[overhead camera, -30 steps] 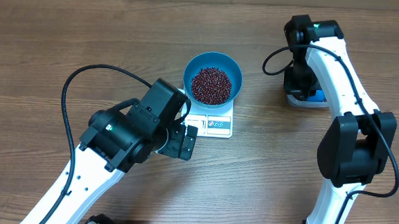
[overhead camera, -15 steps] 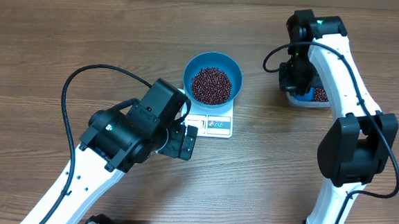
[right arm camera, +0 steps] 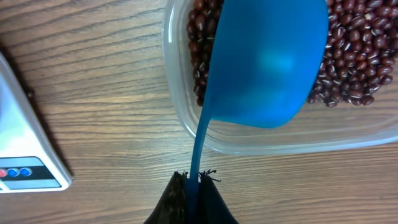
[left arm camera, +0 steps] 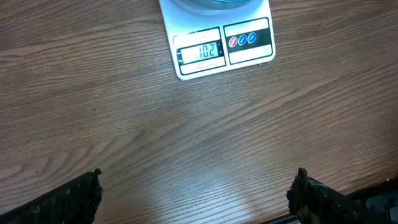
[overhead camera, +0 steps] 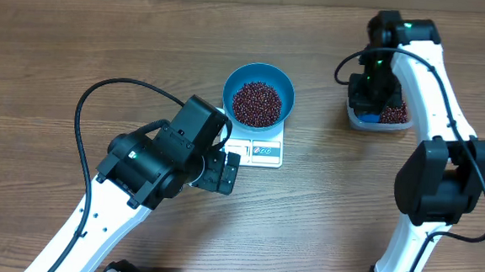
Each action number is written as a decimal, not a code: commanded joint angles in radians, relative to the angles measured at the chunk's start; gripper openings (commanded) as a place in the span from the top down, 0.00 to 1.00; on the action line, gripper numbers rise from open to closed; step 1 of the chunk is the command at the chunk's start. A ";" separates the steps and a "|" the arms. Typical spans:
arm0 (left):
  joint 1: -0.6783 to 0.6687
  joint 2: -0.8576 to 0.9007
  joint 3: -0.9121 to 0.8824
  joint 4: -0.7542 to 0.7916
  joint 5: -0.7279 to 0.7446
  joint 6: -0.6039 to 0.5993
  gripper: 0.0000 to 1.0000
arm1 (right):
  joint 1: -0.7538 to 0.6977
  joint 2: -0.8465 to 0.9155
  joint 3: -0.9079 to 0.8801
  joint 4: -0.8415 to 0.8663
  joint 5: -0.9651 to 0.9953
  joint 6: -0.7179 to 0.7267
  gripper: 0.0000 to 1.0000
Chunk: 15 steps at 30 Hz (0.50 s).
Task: Scoop item into bowl and weigh 150g on scale
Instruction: 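Dip the scoop into the red beans again and fill it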
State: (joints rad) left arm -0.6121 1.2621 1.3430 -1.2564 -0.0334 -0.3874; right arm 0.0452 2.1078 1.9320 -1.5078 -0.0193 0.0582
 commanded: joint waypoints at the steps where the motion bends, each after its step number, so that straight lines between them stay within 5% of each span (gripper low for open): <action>1: -0.004 -0.006 0.000 0.001 0.001 -0.010 0.00 | -0.038 0.013 0.027 0.015 -0.145 -0.069 0.96; 15: -0.004 -0.006 0.000 0.001 0.001 -0.010 0.00 | -0.162 0.013 0.027 0.014 -0.419 -0.252 0.96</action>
State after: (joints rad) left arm -0.6121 1.2621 1.3430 -1.2564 -0.0334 -0.3897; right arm -0.1150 2.1078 1.9324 -1.5047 -0.3149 -0.1177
